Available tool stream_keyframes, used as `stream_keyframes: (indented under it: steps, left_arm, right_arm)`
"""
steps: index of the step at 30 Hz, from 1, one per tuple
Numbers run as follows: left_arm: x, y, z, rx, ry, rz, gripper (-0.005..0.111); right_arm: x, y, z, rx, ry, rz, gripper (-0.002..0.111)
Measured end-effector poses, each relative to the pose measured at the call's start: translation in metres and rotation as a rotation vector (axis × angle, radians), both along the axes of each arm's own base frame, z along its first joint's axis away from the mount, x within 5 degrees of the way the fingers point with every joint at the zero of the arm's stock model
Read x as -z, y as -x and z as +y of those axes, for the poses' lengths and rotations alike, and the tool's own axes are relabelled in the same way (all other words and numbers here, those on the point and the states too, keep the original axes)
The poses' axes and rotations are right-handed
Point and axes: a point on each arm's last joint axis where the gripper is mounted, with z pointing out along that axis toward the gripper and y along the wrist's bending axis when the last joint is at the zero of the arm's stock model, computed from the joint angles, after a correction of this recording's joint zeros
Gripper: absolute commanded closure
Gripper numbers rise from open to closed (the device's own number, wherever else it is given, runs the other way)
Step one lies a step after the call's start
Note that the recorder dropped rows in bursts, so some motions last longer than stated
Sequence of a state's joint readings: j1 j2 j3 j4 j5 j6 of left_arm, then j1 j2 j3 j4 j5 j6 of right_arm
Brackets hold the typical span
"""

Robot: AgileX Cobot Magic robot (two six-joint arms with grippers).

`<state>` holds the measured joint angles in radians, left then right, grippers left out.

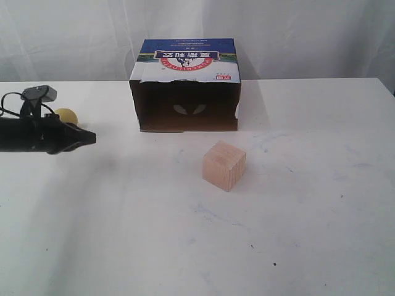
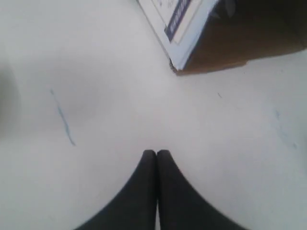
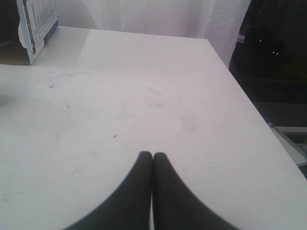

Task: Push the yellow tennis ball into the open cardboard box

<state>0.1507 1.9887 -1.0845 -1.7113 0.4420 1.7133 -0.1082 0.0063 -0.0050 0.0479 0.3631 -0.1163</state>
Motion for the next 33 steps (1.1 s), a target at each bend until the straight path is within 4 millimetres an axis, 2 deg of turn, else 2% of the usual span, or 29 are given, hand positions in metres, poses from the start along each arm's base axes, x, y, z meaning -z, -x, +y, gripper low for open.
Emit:
stream_keyframes:
  steps: [3, 6, 8, 9, 10, 11, 12, 13, 14, 17, 21, 26, 30, 33]
  left_arm:
    - [-0.034, -0.033, 0.020, -0.113, -0.116, -0.107, 0.107]
    - [-0.068, -0.062, 0.041, -0.189, -0.145, -0.227, 0.107]
    - [-0.079, -0.081, 0.050, -0.210, -0.170, -0.288, 0.107]
    - [-0.078, -0.092, 0.054, -0.214, -0.197, -0.312, 0.107]
    - [-0.064, -0.115, 0.061, -0.210, -0.253, -0.339, 0.107]
    - [-0.049, -0.128, 0.065, -0.203, -0.276, -0.342, 0.107]
    - [-0.013, -0.149, 0.078, -0.209, -0.293, -0.329, 0.107]
    - [0.010, -0.156, 0.085, -0.218, -0.289, -0.308, 0.107]
    - [0.021, -0.165, 0.095, -0.214, -0.255, -0.324, 0.107]
    - [0.026, -0.166, 0.104, -0.207, -0.172, -0.318, 0.107]
    - [0.026, -0.164, 0.102, -0.167, -0.150, -0.262, 0.107]
    - [0.026, -0.155, 0.090, -0.041, -0.094, -0.135, 0.107]
    - [0.032, -0.142, 0.072, 0.089, -0.027, 0.044, 0.107]
    - [0.026, -0.136, 0.072, 0.128, -0.059, 0.097, 0.107]
  right_arm:
    - [0.000, 0.000, 0.000, 0.000, 0.000, 0.000, 0.108]
    - [0.000, 0.000, 0.000, 0.000, 0.000, 0.000, 0.108]
    - [0.000, 0.000, 0.000, 0.000, 0.000, 0.000, 0.108]
    - [0.000, 0.000, 0.000, 0.000, 0.000, 0.000, 0.108]
    - [0.000, 0.000, 0.000, 0.000, 0.000, 0.000, 0.108]
    - [0.000, 0.000, 0.000, 0.000, 0.000, 0.000, 0.108]
    - [0.000, 0.000, 0.000, 0.000, 0.000, 0.000, 0.108]
    - [0.000, 0.000, 0.000, 0.000, 0.000, 0.000, 0.108]
    - [0.000, 0.000, 0.000, 0.000, 0.000, 0.000, 0.108]
    - [0.000, 0.000, 0.000, 0.000, 0.000, 0.000, 0.108]
    - [0.000, 0.000, 0.000, 0.000, 0.000, 0.000, 0.108]
    - [0.000, 0.000, 0.000, 0.000, 0.000, 0.000, 0.108]
    - [0.000, 0.000, 0.000, 0.000, 0.000, 0.000, 0.108]
    - [0.000, 0.000, 0.000, 0.000, 0.000, 0.000, 0.108]
